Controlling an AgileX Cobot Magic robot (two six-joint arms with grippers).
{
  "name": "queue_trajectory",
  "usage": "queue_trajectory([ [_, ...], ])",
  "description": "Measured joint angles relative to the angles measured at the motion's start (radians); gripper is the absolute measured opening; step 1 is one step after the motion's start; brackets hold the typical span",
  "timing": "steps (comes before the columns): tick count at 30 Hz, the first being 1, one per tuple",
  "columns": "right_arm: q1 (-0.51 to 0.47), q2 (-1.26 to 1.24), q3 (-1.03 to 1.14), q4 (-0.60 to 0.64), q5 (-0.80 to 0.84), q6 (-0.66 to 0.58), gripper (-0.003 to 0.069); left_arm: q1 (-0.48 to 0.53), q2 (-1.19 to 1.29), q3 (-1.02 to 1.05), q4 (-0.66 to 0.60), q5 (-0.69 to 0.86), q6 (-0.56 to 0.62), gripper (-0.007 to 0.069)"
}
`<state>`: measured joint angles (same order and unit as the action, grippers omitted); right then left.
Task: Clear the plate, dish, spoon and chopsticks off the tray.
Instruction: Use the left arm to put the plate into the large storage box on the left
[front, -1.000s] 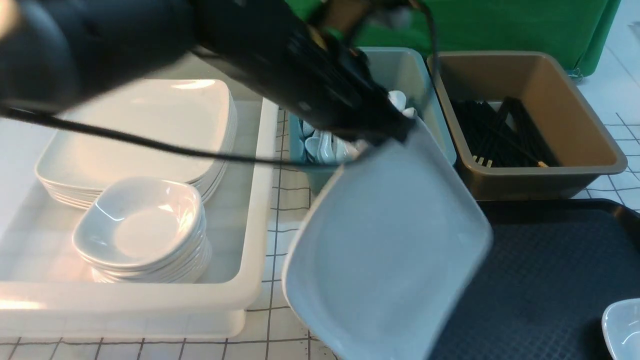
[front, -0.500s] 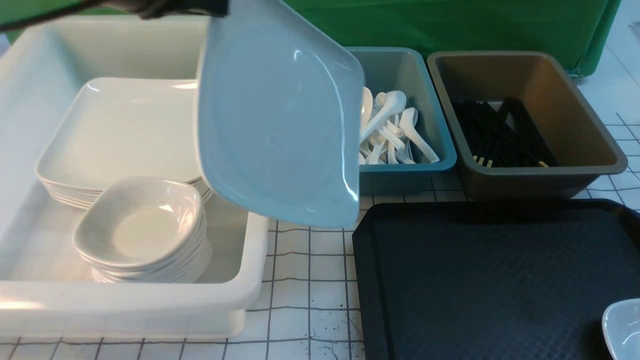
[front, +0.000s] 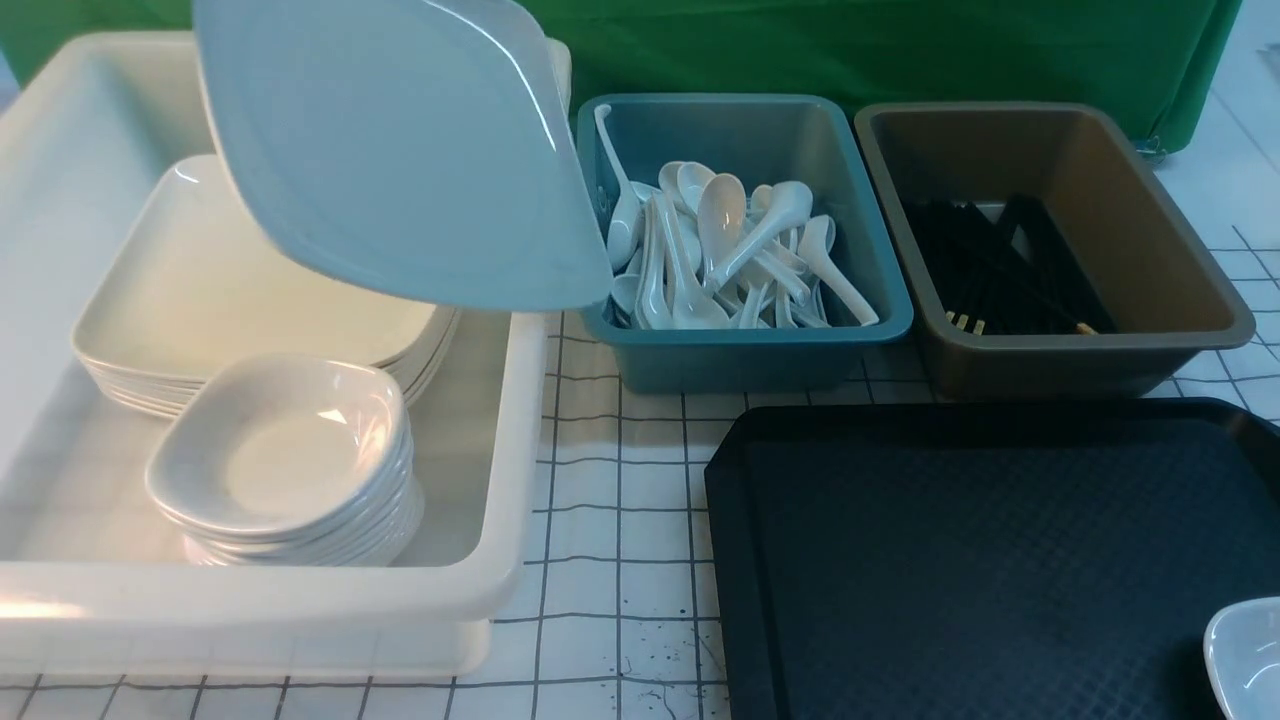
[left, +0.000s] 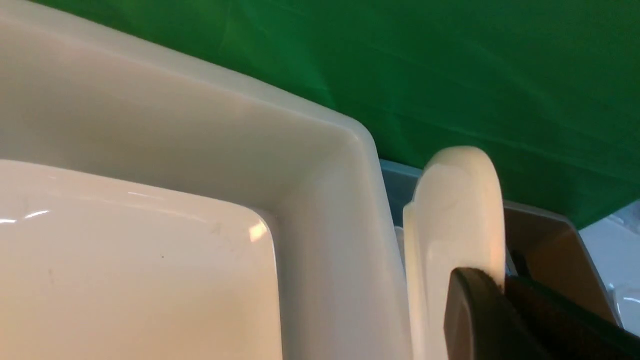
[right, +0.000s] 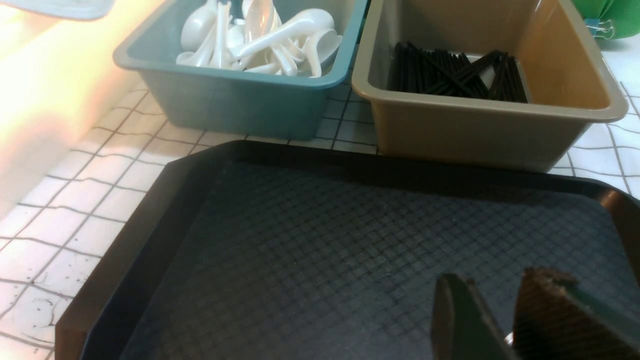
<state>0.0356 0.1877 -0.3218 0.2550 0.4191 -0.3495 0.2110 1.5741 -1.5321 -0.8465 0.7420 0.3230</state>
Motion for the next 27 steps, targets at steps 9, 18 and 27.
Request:
queue_trajectory([
  [9, 0.0, 0.0, 0.0, 0.0, 0.0, 0.001, 0.0232, 0.027, 0.029, 0.001, -0.067, -0.06, 0.048, 0.002],
  [18, 0.0, 0.0, 0.0, 0.0, 0.004, 0.001, 0.0232, 0.028, 0.032, 0.001, -0.075, -0.176, 0.053, 0.002],
  [27, 0.0, 0.0, 0.0, 0.0, 0.007, 0.001, 0.0232, 0.066, 0.033, 0.002, -0.077, -0.32, 0.013, 0.002],
])
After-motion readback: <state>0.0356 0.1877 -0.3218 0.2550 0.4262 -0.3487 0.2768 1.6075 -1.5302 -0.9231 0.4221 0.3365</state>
